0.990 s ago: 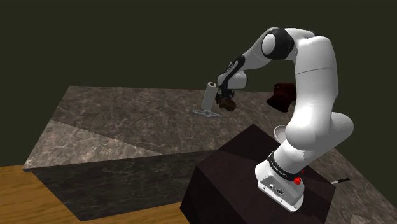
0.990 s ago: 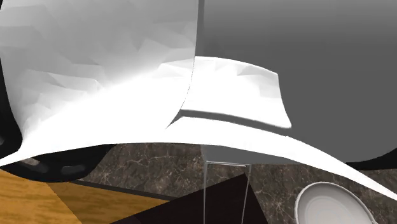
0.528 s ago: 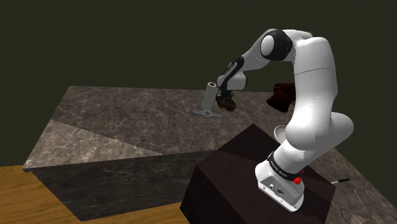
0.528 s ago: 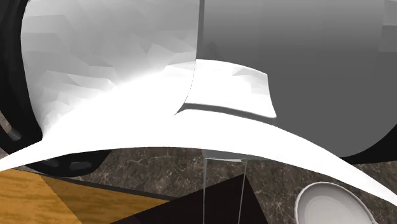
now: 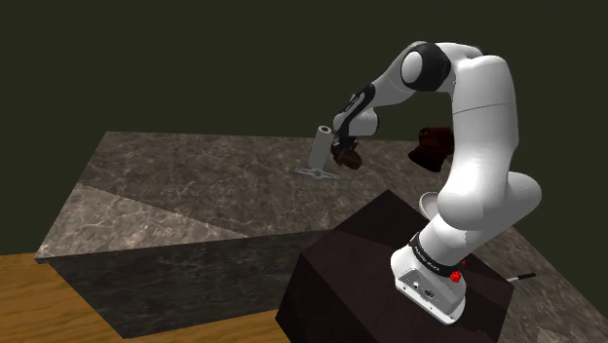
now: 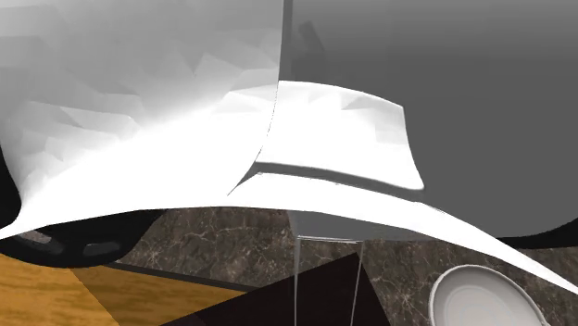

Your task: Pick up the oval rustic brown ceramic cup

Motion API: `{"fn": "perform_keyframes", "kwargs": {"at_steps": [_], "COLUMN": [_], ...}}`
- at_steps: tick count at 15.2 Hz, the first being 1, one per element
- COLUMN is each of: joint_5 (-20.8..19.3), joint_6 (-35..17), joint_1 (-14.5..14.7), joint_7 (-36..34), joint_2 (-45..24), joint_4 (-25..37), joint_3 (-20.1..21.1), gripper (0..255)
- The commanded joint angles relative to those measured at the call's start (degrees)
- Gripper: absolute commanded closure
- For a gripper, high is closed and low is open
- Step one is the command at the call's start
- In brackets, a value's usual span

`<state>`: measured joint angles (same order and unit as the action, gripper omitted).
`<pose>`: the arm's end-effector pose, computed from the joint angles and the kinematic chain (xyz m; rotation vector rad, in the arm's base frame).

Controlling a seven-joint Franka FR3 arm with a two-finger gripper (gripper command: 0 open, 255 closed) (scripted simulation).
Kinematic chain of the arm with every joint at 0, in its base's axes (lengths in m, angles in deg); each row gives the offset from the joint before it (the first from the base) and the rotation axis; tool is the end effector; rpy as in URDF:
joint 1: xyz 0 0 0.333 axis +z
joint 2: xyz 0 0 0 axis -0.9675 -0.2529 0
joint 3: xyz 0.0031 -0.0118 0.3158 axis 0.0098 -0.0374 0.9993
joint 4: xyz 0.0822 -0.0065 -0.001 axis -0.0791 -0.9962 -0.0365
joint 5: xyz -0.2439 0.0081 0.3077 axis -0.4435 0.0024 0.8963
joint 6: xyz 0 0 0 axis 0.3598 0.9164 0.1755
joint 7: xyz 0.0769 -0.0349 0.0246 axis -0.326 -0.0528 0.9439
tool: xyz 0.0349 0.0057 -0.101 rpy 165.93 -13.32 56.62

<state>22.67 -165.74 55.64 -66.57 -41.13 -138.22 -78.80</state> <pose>0.5405 -0.2863 0.0972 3.0211 -0.4723 0.0611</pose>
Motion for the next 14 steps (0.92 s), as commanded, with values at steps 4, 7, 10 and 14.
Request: {"fn": "perform_keyframes", "kwargs": {"at_steps": [4, 7, 10, 14], "joint_5": [-0.4, -0.6, -0.9, -1.1], "joint_6": [2.2, 3.6, 5.0, 6.1], "joint_1": [0.4, 0.7, 0.9, 1.1], "joint_7": [-0.1, -0.1, -0.2, -0.3], "joint_2": [3.5, 5.6, 7.7, 9.1], "joint_4": [-1.3, -2.0, -2.6, -3.0], "joint_3": [-0.5, -0.9, -1.2, -1.4], "gripper": [255, 255, 255, 255]}}
